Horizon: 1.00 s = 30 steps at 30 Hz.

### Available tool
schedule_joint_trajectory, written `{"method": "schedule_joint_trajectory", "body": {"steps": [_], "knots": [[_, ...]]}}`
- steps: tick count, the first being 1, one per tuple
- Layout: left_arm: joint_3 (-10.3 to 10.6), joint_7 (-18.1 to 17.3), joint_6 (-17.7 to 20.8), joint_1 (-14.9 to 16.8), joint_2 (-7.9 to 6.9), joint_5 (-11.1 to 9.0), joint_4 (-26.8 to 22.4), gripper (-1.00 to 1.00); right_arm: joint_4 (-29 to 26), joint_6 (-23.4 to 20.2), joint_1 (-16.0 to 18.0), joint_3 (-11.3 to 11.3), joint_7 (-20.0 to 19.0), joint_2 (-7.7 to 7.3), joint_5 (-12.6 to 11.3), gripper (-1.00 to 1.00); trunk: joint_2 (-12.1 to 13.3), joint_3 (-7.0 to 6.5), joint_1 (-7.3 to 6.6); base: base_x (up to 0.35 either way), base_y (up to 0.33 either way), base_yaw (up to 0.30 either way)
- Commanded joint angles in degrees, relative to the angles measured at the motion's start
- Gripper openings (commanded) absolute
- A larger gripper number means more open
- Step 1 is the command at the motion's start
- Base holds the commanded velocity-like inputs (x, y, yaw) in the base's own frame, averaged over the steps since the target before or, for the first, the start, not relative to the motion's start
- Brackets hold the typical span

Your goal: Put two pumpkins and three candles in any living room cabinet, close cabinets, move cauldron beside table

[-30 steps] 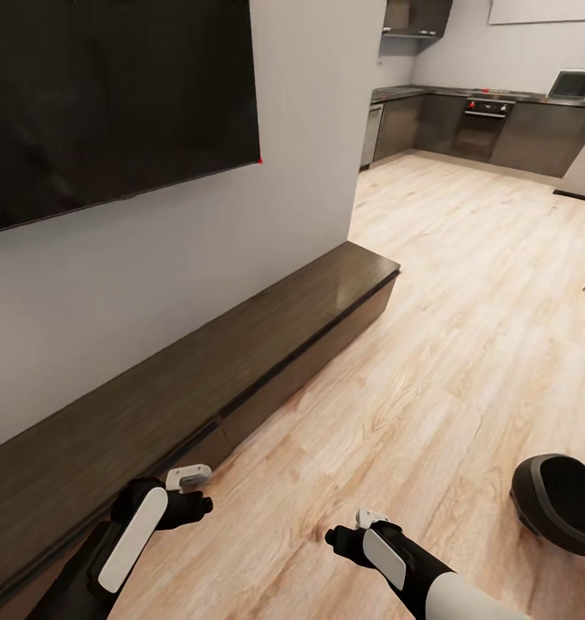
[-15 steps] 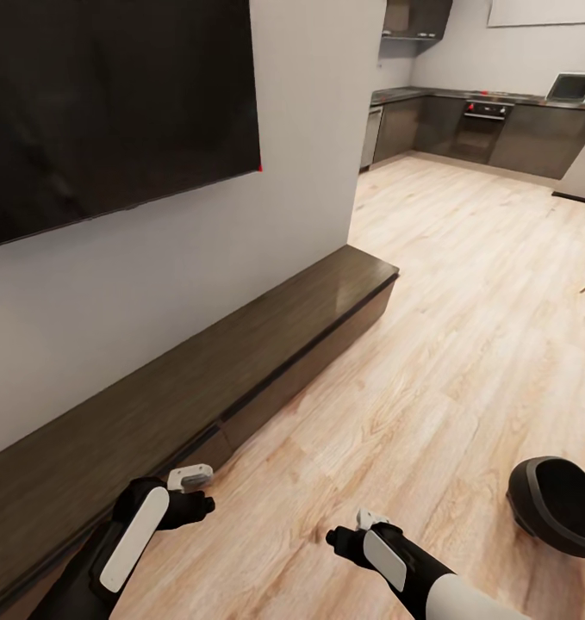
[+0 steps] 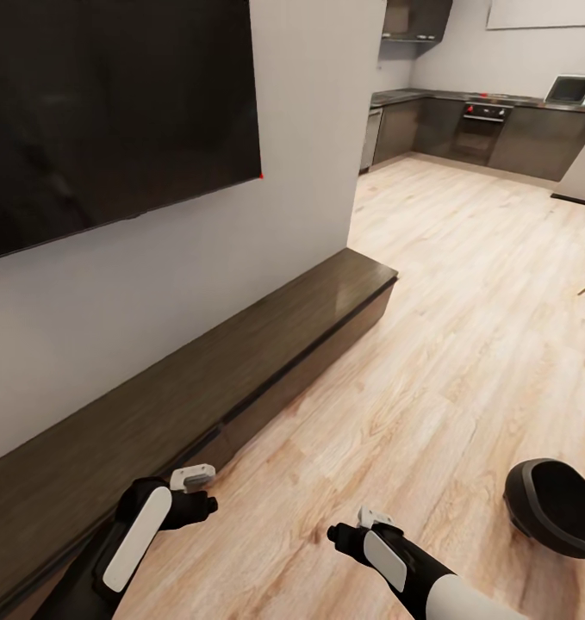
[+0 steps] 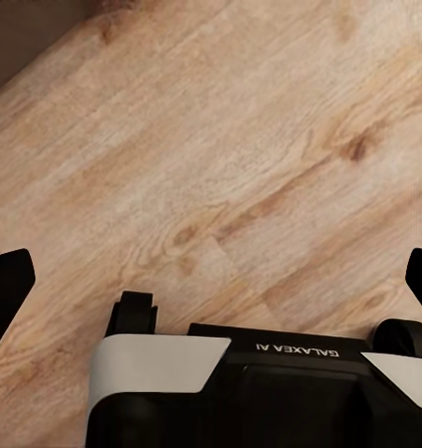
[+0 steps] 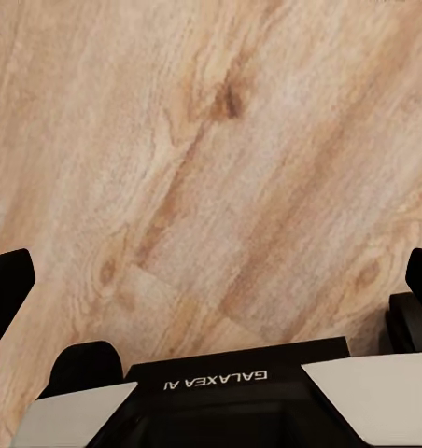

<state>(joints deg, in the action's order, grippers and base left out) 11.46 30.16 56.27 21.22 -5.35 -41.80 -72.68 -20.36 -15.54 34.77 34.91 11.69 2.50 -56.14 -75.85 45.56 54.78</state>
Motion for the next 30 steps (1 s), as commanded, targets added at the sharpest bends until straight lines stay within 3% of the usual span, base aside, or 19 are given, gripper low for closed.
{"method": "schedule_joint_trajectory", "body": {"steps": [1, 30], "knots": [[0.1, 0.6, 0.1, 0.0, -0.02, -0.6, -0.1, 1.00, -0.1, -0.1, 0.0, 0.4, 0.4, -0.04, -0.5, 1.00, 0.4, -0.14, -0.23, 0.000, 0.000, 0.000], [0.3, 0.6, 0.1, 0.1, 0.15, -0.3, 0.0, 1.00, -0.1, -0.2, 0.0, 0.4, 0.5, -0.04, -0.4, 1.00, 12.0, -5.35, -6.60, 0.000, 0.000, -0.016]]}}
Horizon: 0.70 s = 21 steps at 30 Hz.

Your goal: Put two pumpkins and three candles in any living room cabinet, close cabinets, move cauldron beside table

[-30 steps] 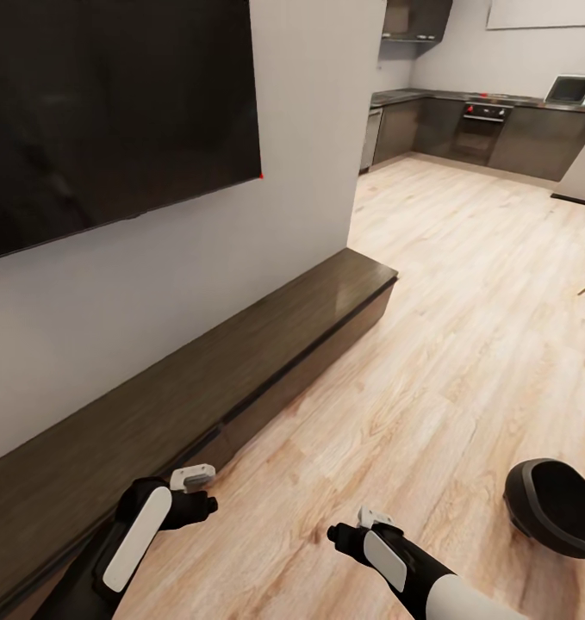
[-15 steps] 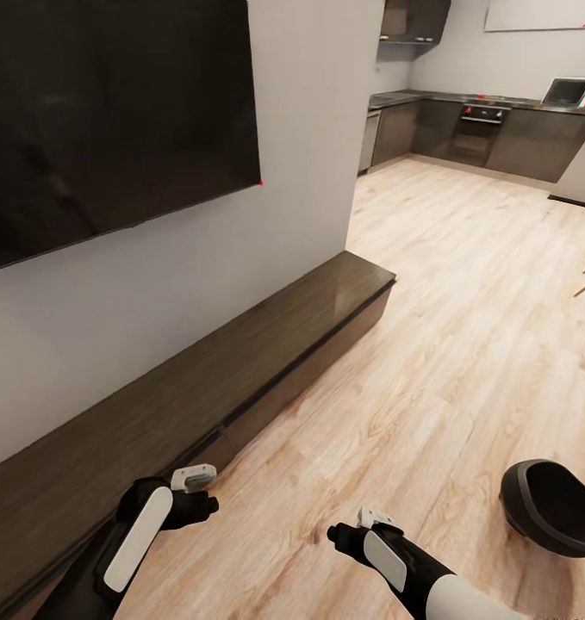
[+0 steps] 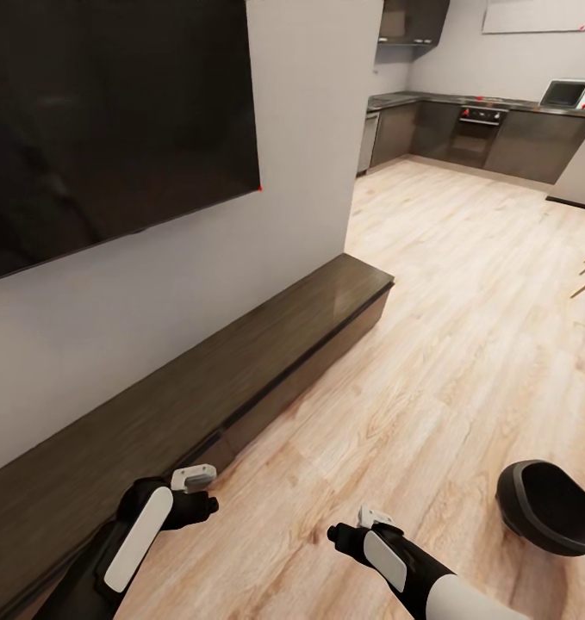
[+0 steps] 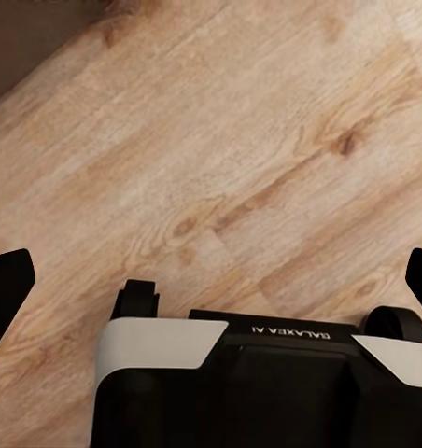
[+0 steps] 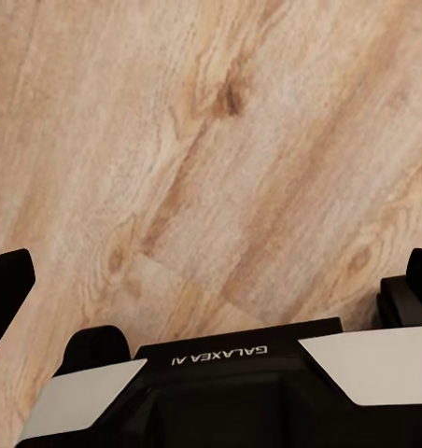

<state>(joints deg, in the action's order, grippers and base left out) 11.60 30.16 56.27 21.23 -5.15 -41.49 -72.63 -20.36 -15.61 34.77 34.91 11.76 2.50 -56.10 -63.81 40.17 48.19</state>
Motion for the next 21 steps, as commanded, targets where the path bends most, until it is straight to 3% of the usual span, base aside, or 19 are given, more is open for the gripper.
{"method": "schedule_joint_trajectory", "body": {"steps": [1, 17, 21], "knots": [[0.2, 0.6, 0.1, 0.0, -0.08, -0.5, -0.1, 1.00, -0.1, -0.1, 0.0, 0.4, 0.5, -0.04, -0.4, 1.00, 0.4, -0.14, -0.22, 0.000, 0.000, 0.000], [0.3, 1.0, 0.0, 0.0, -0.05, 0.2, 0.0, 1.00, 0.6, 0.0, 0.0, 0.4, 0.5, -0.03, -0.4, 1.00, 6.8, -3.01, -3.74, 0.000, 0.000, 0.000], [0.2, 7.4, -0.1, 0.0, 0.18, -0.2, 0.0, 1.00, 0.7, 0.0, 0.0, 0.4, 0.4, -0.04, -0.4, 1.00, 8.4, -3.73, -4.62, 0.000, 0.000, 0.000]]}}
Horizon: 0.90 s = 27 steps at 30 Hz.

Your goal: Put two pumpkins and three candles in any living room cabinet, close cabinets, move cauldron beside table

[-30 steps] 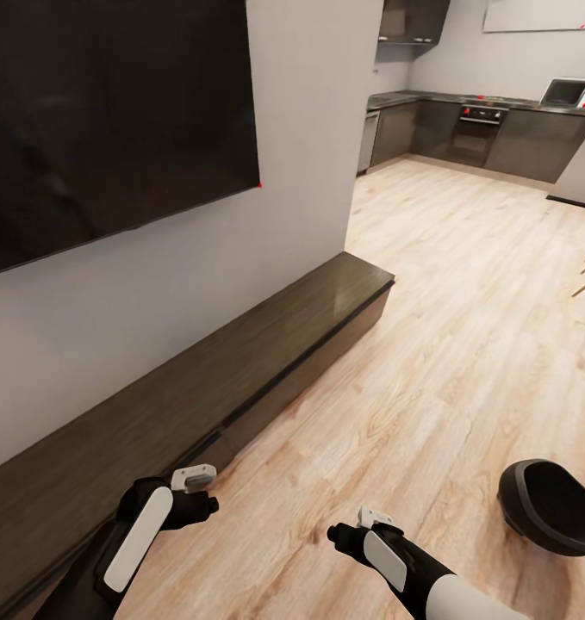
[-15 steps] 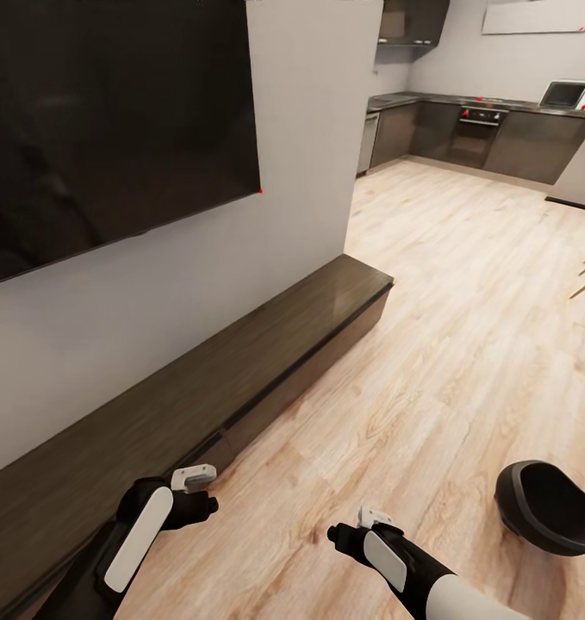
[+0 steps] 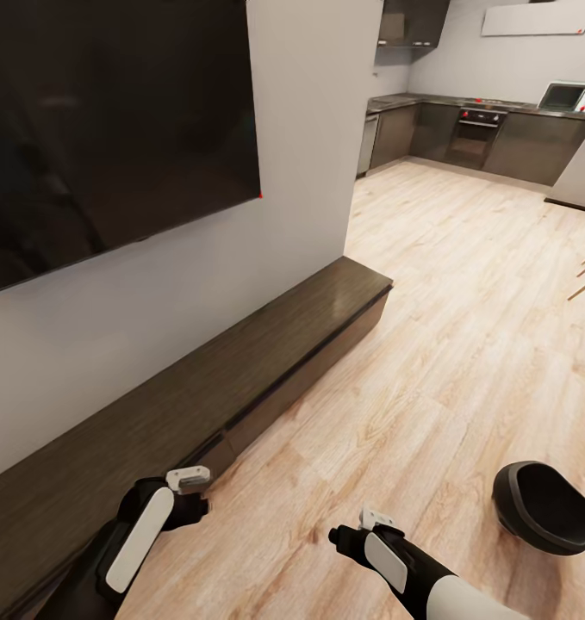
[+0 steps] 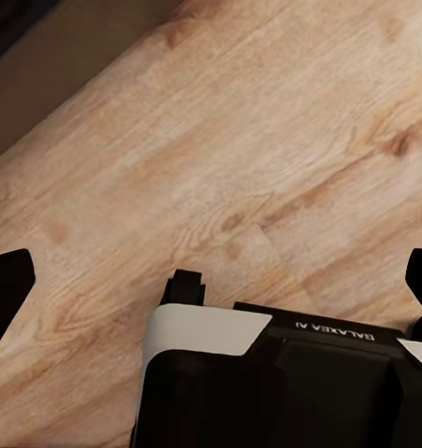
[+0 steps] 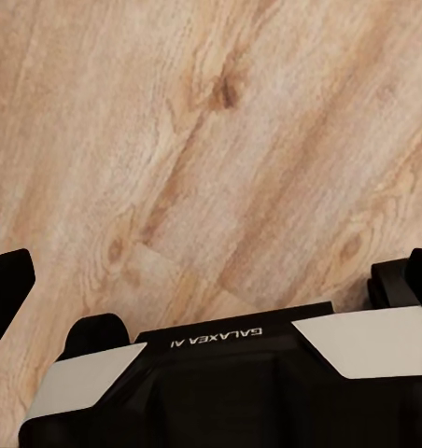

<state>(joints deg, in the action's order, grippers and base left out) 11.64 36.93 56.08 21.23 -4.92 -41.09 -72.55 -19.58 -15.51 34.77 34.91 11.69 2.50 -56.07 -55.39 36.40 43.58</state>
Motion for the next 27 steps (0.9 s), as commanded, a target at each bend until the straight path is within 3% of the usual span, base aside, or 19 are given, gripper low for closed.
{"method": "schedule_joint_trajectory", "body": {"steps": [1, 7, 27], "knots": [[0.1, 1.3, 0.0, 0.0, 0.08, -0.5, -0.1, 1.00, -0.1, -0.1, 0.0, 0.4, 0.4, -0.04, -0.4, 1.00, 0.4, -0.14, -0.22, 0.000, 0.000, 0.000], [0.1, 2.5, 0.0, 0.0, 0.80, -0.2, 0.0, 1.00, -0.1, -0.1, 0.0, 0.4, 0.4, -0.04, -0.4, 1.00, 2.8, -1.21, -1.54, 0.000, 0.000, 0.000], [0.1, 2.5, 0.1, 0.0, 0.90, -0.6, -0.3, 1.00, 0.8, 1.1, 0.0, 0.4, 0.4, -0.02, -0.5, 1.00, 2.8, -1.21, -1.54, 0.000, 0.000, 0.000]]}}
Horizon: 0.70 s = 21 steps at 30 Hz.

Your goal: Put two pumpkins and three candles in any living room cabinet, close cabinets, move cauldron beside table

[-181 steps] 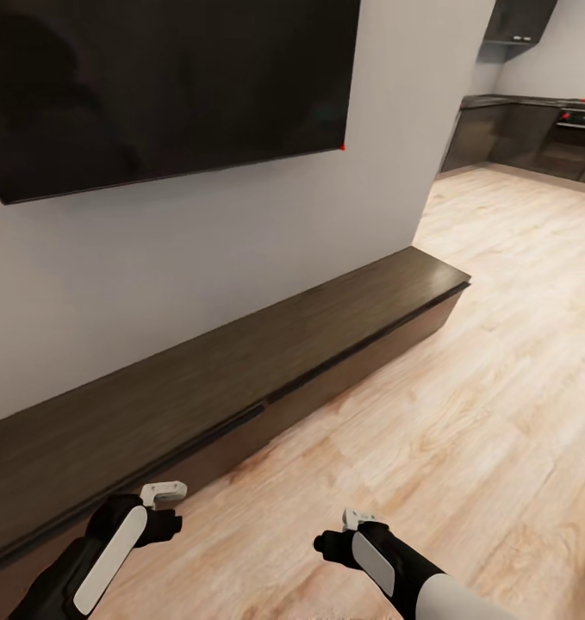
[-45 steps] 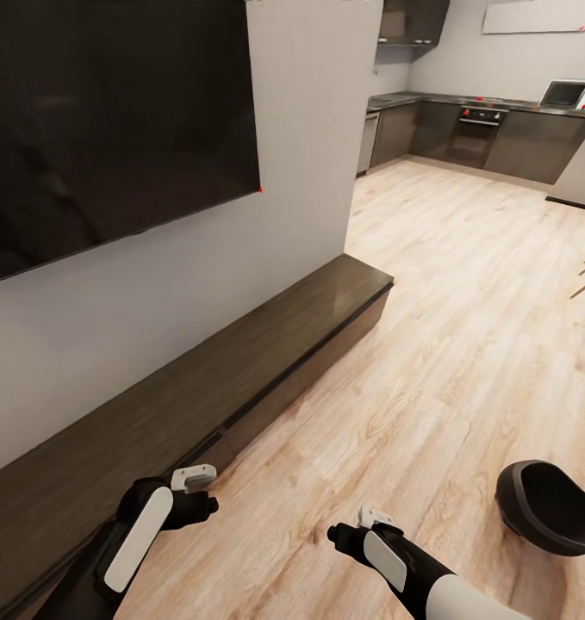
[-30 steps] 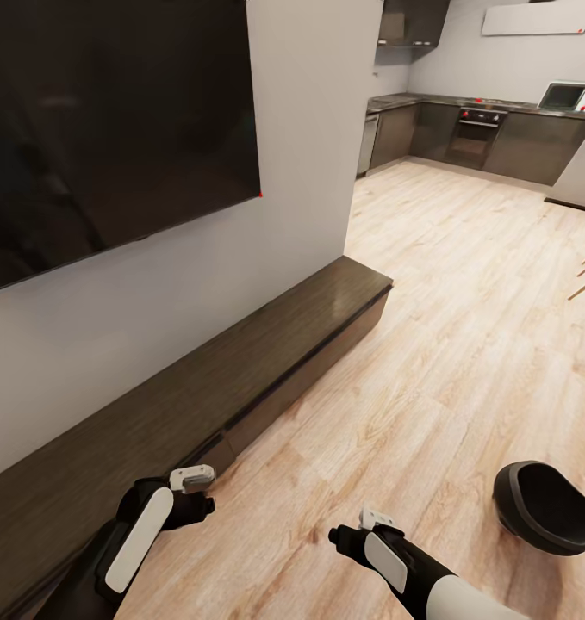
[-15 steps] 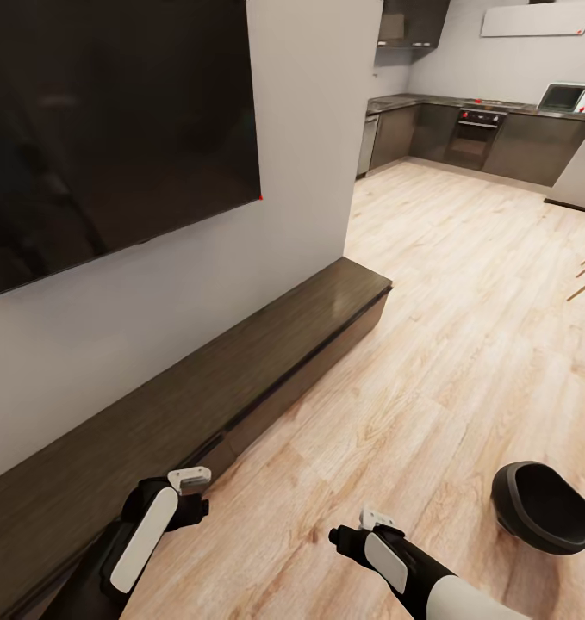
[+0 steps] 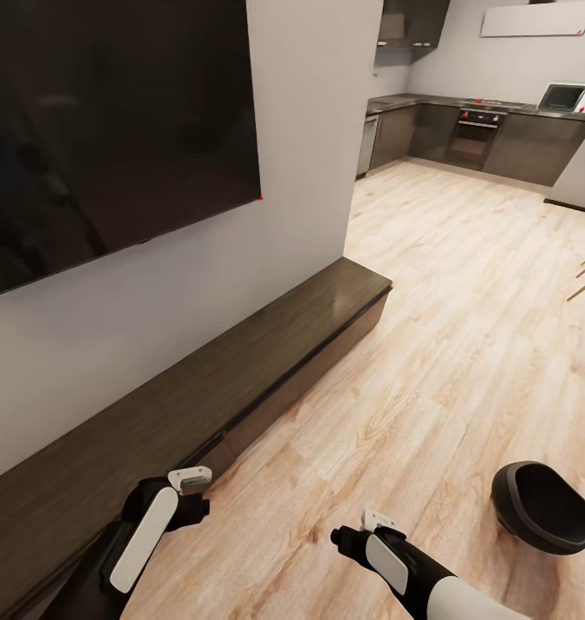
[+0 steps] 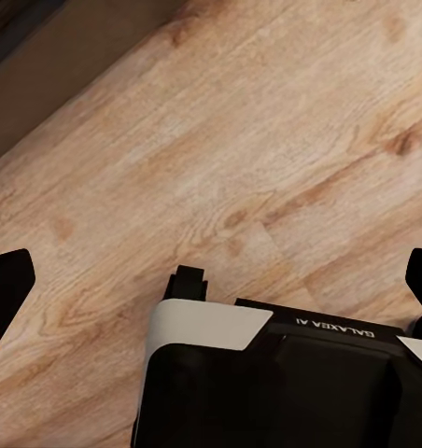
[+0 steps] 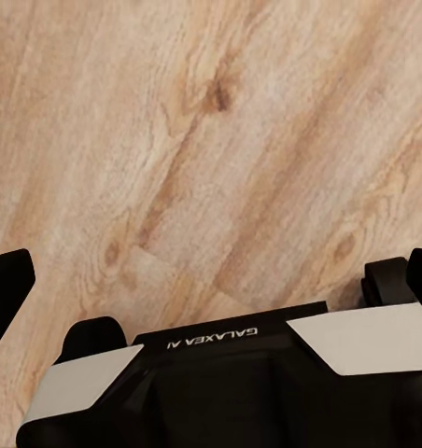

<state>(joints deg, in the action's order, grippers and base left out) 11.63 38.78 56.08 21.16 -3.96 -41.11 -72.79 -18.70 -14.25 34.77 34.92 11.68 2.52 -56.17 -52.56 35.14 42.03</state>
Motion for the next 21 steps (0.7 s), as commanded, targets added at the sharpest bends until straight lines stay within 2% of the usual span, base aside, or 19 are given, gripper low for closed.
{"method": "schedule_joint_trajectory", "body": {"steps": [1, 10, 21], "knots": [[0.1, 0.6, 0.1, 0.0, -0.07, -0.6, -0.1, 1.00, -0.1, -0.1, 0.0, 0.4, 0.4, -0.05, -0.4, 1.00, 0.0, 0.05, 0.01, 0.000, 0.000, 0.000], [0.1, 0.6, 0.1, 0.1, -0.03, -0.6, 0.0, 1.00, -0.1, -0.1, 0.0, 0.3, 0.5, -0.06, -0.5, 1.00, 0.0, 0.05, 0.01, 0.000, 0.000, -0.012], [0.2, 0.4, 0.2, 0.1, -0.10, -0.2, 0.1, 1.00, -0.1, -0.2, 0.0, 0.2, 0.5, -0.02, -0.5, 1.00, 0.0, 0.05, 0.01, 0.004, -0.004, -0.232]]}}
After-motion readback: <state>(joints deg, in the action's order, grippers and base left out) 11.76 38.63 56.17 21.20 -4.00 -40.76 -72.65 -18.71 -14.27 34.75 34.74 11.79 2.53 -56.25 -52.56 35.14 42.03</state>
